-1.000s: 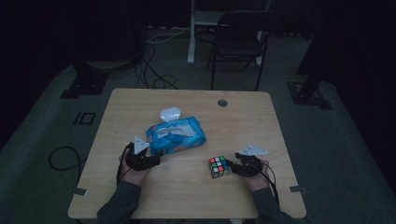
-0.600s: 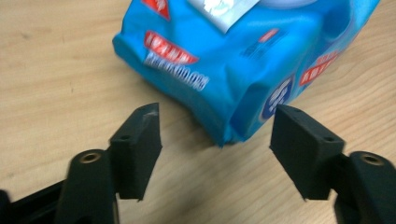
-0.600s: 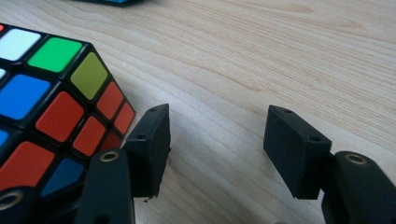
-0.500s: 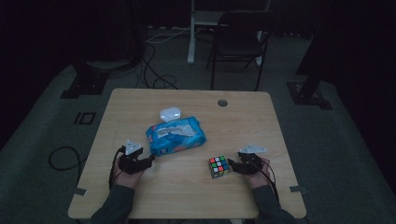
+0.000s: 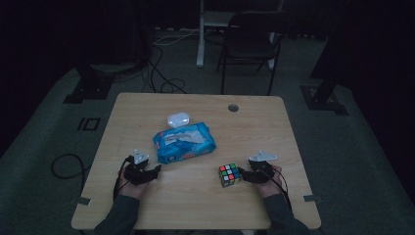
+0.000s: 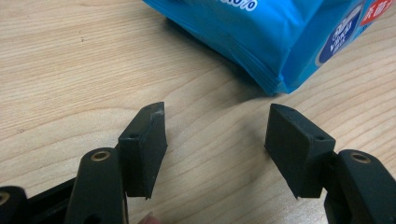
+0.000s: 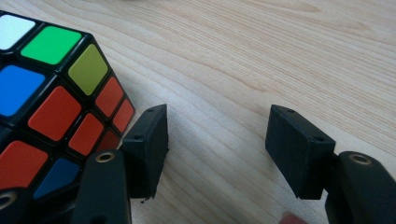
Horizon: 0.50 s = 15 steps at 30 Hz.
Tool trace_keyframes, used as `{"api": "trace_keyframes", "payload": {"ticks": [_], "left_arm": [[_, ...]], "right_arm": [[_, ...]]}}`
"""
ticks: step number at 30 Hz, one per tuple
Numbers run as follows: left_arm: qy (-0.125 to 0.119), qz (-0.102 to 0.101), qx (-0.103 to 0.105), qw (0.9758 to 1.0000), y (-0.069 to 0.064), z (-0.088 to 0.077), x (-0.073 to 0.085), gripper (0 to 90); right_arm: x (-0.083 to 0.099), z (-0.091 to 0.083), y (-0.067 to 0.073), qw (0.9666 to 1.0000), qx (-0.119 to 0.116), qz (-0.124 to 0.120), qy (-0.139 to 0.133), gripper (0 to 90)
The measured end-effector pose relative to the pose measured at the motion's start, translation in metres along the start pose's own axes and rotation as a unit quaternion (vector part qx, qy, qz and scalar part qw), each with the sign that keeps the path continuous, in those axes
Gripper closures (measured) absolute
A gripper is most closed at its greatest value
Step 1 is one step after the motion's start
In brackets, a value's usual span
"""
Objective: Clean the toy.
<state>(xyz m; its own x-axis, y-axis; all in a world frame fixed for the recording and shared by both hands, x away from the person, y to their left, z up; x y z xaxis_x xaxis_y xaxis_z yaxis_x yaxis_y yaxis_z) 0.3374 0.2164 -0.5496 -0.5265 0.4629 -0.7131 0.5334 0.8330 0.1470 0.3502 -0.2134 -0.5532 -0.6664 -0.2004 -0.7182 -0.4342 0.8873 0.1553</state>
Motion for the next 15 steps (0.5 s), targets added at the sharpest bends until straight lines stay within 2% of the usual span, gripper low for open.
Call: {"api": "trace_keyframes", "payload": {"ticks": [3, 10, 14, 15], "left_arm": [[-0.004, 0.011, -0.003, 0.9999, -0.0008, 0.0000, 0.0020, 38.9], [-0.001, 0.009, -0.006, 0.9999, 0.0003, 0.0002, 0.0020, 36.1], [0.023, 0.000, -0.003, 0.9997, 0.0016, -0.0009, -0.0036, 36.4], [0.023, 0.000, -0.003, 0.9997, 0.0016, -0.0009, -0.0036, 36.4]], "right_arm": [[0.0001, 0.0001, 0.0001, 1.0000, 0.000, 0.000, 0.000, 39.2], [0.0008, -0.0002, 0.0002, 1.0000, 0.000, 0.000, -0.002, 38.9], [0.0011, -0.0005, 0.0003, 1.0000, 0.000, 0.000, -0.001, 38.7], [0.0011, -0.0005, 0.0003, 1.0000, 0.000, 0.000, -0.002, 38.7]]}}
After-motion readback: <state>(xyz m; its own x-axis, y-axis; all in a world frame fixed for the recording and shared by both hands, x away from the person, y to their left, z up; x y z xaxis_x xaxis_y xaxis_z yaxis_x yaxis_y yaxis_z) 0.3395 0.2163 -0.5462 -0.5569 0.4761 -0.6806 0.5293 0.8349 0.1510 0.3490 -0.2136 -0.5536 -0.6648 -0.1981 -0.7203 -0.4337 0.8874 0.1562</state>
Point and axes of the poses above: each handheld gripper's, and its own axes: z roughly forward along the jaws, x roughly out of its underside, y roughly to its left, the point moved 1 cm from there along z, roughly forward along the jaws, and after that the axes turned 12 degrees about z, right-handed, at the moved point
